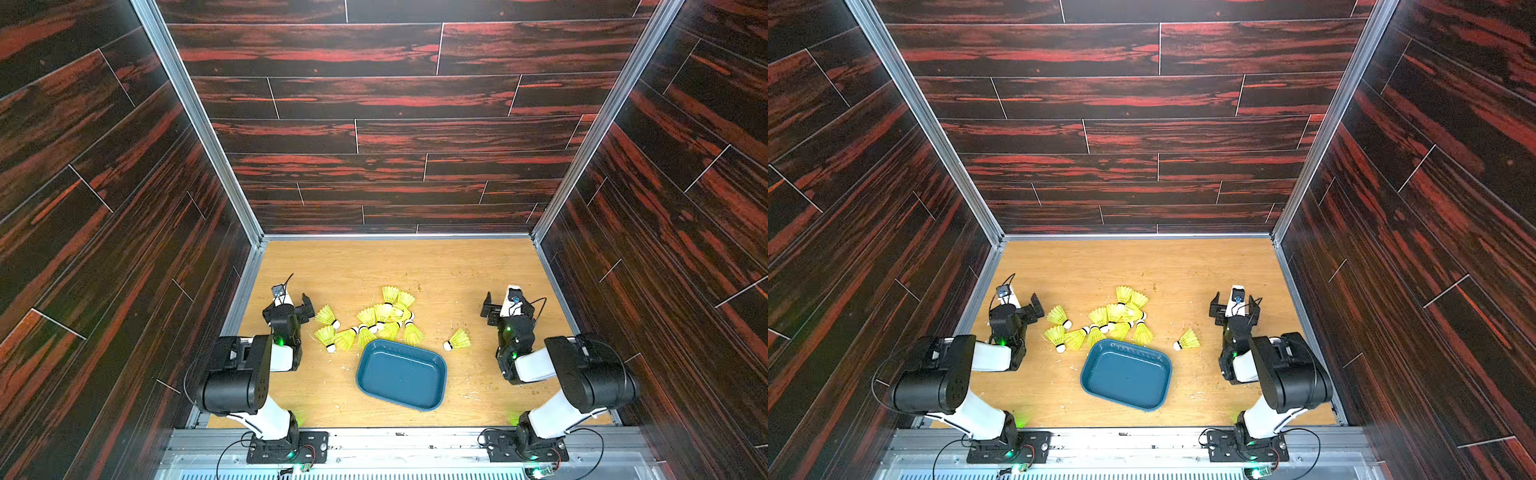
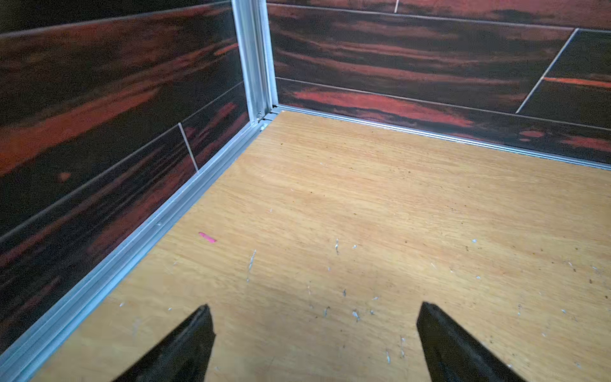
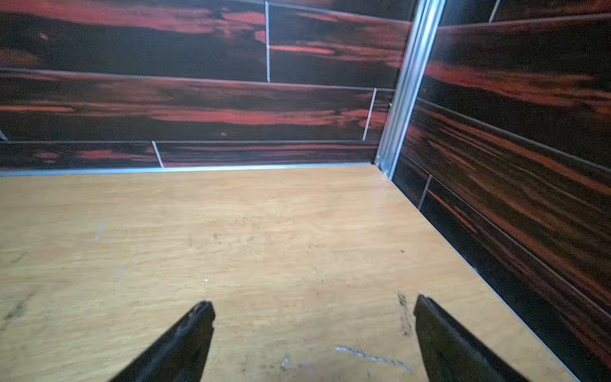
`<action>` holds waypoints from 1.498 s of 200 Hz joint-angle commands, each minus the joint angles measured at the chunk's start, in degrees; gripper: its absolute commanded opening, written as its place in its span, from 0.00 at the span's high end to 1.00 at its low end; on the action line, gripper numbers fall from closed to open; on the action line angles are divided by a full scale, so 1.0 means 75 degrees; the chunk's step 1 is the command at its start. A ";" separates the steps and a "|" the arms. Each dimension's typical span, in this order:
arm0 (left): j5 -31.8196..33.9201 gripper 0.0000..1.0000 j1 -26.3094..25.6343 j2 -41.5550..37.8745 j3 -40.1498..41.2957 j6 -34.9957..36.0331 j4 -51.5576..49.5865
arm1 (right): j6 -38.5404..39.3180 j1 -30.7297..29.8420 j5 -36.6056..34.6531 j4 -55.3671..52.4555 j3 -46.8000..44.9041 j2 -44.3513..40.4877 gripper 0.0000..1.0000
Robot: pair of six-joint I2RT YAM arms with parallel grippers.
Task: Put the shuttlecocks into the storage box
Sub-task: Pick up the shuttlecock at the center of the board.
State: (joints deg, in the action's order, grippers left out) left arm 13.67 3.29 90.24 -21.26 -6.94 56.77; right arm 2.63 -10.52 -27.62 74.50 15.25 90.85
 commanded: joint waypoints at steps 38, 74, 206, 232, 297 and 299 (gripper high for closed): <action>0.1403 0.00 -0.0578 -0.2672 -0.1069 0.0064 -0.2576 | -0.0559 -0.0294 -0.0179 -0.4465 0.3286 -0.2074 0.02; 0.2351 0.00 -0.1004 -0.3488 -0.4133 -0.1743 -0.6768 | -0.4369 -0.0432 0.0061 -1.1847 0.9630 -0.0613 0.02; -0.1691 0.20 -0.1695 -0.4160 -0.4837 -0.5262 -1.5912 | -0.4308 -0.4906 0.2491 -1.5673 0.9553 -0.1327 0.15; -0.1998 0.29 -0.2083 -0.4252 -0.3898 -0.5389 -1.5586 | -0.4475 -0.5596 0.2962 -1.5496 0.8445 -0.1626 0.16; -0.2258 0.35 -0.2547 -0.3008 -0.3236 -0.5144 -1.4168 | -0.5068 -0.5713 0.3762 -1.5515 0.7032 -0.2195 0.17; -0.2257 0.35 -0.2548 -0.2961 -0.3236 -0.5124 -1.4127 | -0.5090 -0.5717 0.3764 -1.5530 0.7004 -0.2204 0.17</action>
State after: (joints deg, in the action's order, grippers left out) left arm -2.83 -15.51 65.06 -45.82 -47.00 -53.43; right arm -32.67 -53.30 -1.50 -40.77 69.23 77.12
